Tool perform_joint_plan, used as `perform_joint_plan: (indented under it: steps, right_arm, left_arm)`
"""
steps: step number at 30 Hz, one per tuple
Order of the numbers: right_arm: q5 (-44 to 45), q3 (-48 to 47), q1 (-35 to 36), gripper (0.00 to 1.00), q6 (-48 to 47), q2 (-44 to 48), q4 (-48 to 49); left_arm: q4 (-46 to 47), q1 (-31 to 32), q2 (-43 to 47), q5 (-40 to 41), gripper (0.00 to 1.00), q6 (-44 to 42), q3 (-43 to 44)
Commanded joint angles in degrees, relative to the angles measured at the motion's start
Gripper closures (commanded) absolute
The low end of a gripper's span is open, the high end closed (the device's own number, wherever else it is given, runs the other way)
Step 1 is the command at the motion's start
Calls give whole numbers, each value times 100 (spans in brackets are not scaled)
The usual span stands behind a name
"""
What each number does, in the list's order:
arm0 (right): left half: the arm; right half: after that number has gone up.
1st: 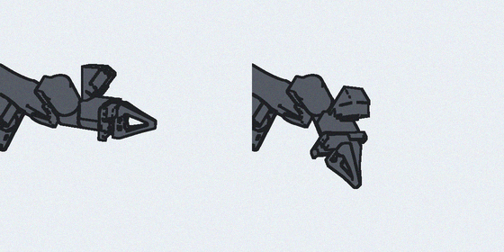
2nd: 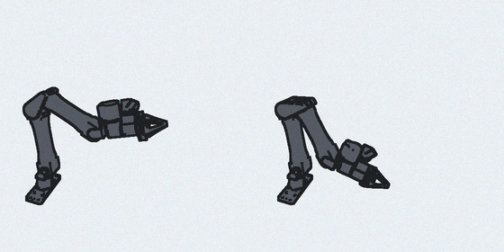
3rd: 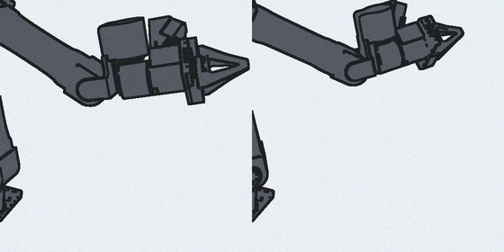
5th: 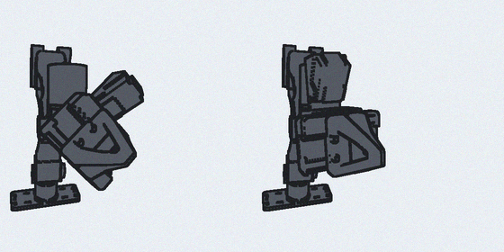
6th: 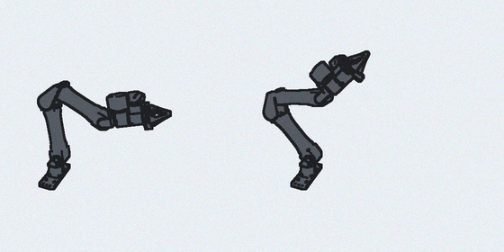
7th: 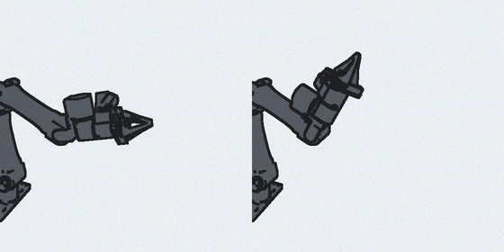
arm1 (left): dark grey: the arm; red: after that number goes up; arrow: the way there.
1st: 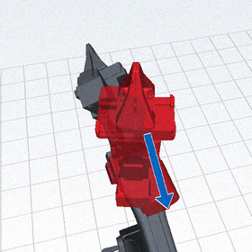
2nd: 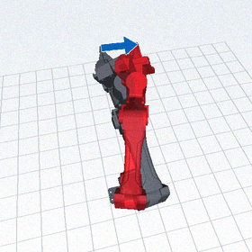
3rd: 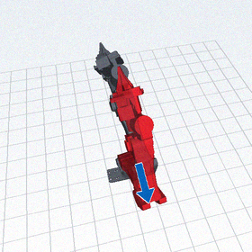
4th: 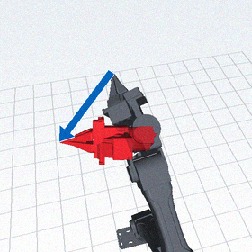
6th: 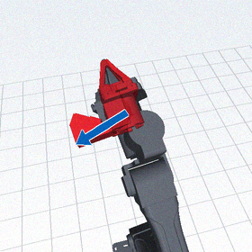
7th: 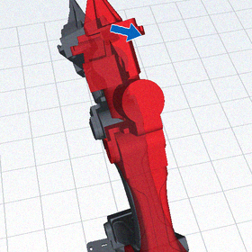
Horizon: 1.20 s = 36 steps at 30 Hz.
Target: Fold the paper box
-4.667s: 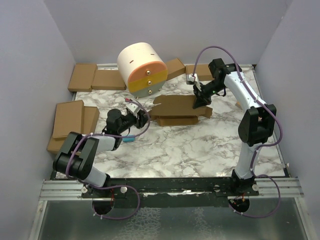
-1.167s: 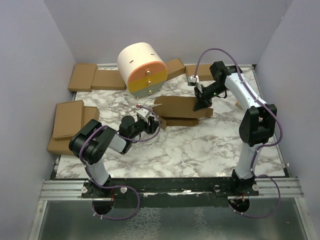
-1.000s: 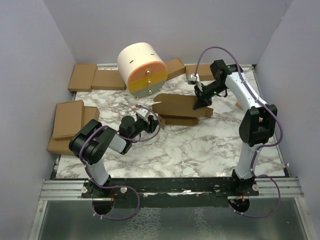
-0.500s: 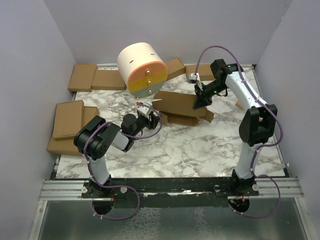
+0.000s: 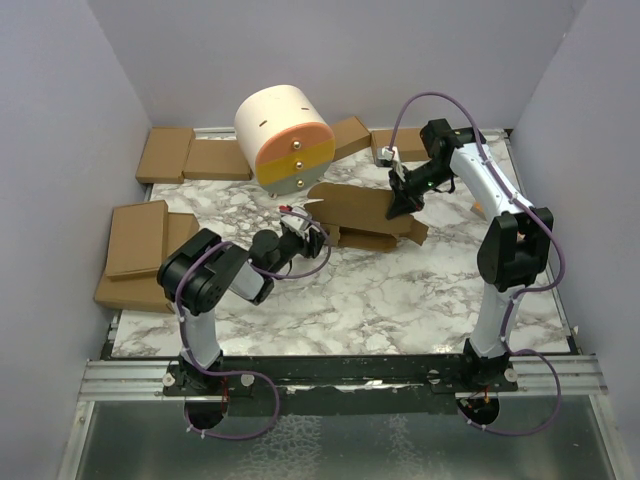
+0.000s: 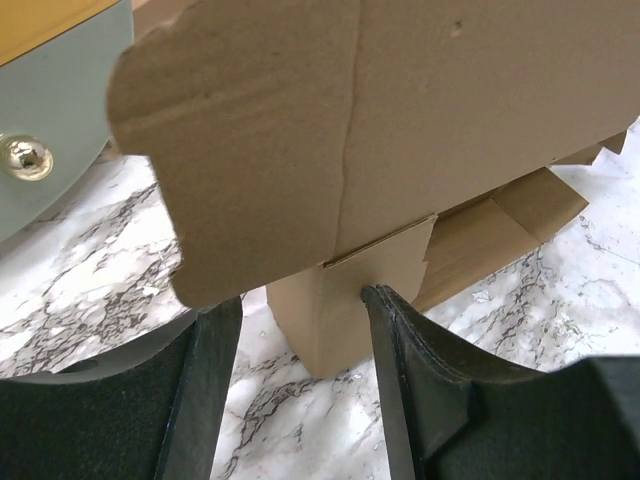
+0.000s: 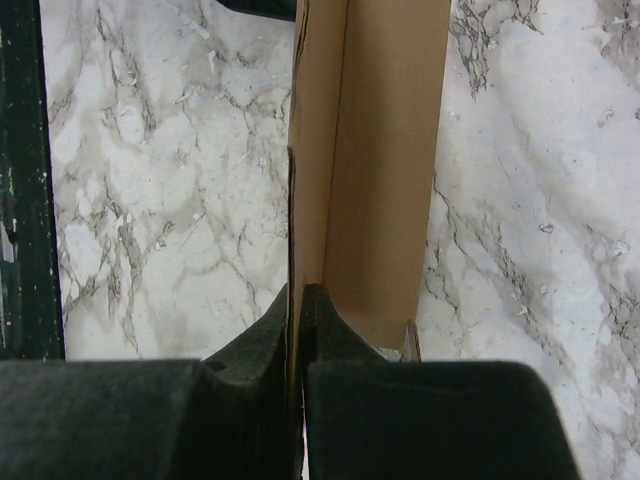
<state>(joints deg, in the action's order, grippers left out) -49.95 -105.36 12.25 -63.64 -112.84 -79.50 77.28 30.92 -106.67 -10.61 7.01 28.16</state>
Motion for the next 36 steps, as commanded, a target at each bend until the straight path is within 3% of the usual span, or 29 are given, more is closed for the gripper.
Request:
perform_joint_plan:
  steps: [1,17,30,36]
  right_arm:
    - [-173,35,-22,99,27,-108,-126]
    - [-234,123,-13,99,0,-124,-126]
    - [-226,136,-21,99,0,-133,-127]
    - [-265,108,-15,99,16,-149,-127]
  left_arm:
    - [402,107,-176,340,43,-5,157]
    - [758,178,-527,762,45,121,321]
    - [882,369,-828,1128,65,430,486]
    - [899,415,-882,1273,91,492,495]
